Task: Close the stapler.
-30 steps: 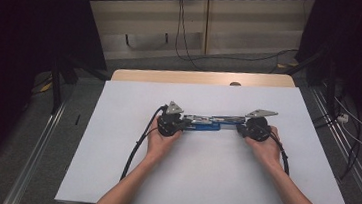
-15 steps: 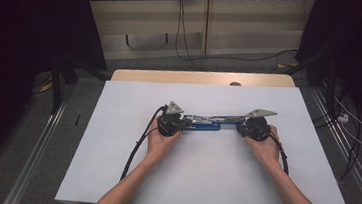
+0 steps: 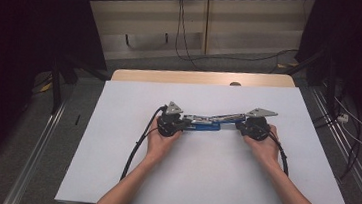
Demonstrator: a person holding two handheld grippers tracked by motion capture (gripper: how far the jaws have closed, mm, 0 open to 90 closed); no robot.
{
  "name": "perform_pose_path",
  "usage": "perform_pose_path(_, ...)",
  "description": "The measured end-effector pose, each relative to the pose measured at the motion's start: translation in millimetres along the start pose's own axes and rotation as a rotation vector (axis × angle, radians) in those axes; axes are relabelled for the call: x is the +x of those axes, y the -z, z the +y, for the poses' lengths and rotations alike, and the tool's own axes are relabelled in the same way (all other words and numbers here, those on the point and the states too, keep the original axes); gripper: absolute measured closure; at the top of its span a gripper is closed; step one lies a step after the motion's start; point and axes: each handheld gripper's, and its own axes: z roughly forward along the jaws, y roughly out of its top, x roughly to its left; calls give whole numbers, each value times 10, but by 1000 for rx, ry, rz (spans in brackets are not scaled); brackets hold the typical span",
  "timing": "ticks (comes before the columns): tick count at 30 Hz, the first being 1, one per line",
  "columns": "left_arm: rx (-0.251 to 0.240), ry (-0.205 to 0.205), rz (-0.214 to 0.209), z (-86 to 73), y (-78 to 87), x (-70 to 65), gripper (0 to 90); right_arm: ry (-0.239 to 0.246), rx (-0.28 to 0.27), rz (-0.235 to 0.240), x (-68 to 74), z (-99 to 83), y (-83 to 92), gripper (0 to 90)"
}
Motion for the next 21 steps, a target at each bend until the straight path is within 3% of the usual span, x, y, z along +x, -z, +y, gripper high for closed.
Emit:
perform_pose_path(18, -3, -22, 8, -12, 10, 3, 900, 20, -14, 10, 32, 12, -11, 900)
perform_pose_path(21, -11, 3, -4, -19, 3, -5, 900, 13, -29, 20, 35, 15, -7, 900)
